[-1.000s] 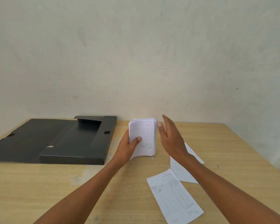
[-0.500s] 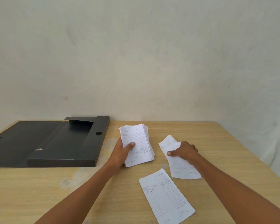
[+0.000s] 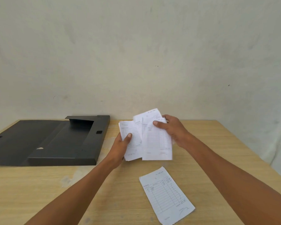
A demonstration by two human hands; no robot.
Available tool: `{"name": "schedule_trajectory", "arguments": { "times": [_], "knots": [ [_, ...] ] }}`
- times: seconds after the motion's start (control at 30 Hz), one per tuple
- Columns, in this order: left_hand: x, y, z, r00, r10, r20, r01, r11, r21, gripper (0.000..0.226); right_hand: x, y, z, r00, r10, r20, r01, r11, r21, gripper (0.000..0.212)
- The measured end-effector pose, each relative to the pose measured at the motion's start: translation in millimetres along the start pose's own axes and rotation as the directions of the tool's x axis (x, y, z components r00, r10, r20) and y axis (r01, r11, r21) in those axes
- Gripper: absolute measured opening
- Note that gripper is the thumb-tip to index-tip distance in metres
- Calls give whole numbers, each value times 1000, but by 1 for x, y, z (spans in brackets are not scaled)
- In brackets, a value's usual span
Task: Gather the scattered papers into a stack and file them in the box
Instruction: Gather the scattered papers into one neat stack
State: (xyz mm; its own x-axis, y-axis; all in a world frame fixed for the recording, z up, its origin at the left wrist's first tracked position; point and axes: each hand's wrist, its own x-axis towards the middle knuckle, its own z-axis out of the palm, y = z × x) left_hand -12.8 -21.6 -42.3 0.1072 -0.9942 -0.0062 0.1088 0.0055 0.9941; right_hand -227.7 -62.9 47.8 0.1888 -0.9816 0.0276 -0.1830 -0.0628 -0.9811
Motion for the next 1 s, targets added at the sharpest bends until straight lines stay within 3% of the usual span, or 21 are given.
{"name": "schedule_trajectory", "arguments": {
  "times": [0.13,0.27,0.4,0.47,0.53,0.63,0.73,0.87,1.0],
  "knots": [
    [-14,15,9,995,-6,98,14,996,-86,46,2,27,38,979,-30,-202,1,990,-140,25],
    [-18,13,11,992,42,119,-48,998,42,33,0,39,57,960,-26,-279,-22,986,-165,34],
    [-13,4,-3,998,23,-51,-18,996,88,36,-8,34,50,989,77,-123,-100,976,-195,47],
    [-13,2,-12,992,-4,-125,14,997,79,37,-15,39,36,987,160,12,-147,927,-345,41],
    [-12,-1,-20,988,-3,-151,16,996,88,40,-25,43,18,935,307,179,-156,807,-570,29],
    [-15,0,-21,987,1,-161,17,993,115,45,-39,44,5,808,523,272,-109,586,-803,44],
    [-18,3,-15,984,-8,-177,29,992,119,43,-45,49,7,816,500,289,2,498,-867,34],
    [-22,5,-10,981,-1,-196,37,983,182,43,-47,44,0,878,380,292,-13,627,-779,16],
    [-27,9,-9,981,14,-194,15,989,148,44,-45,14,-16,872,311,378,-95,865,-493,12]
  ]
}}
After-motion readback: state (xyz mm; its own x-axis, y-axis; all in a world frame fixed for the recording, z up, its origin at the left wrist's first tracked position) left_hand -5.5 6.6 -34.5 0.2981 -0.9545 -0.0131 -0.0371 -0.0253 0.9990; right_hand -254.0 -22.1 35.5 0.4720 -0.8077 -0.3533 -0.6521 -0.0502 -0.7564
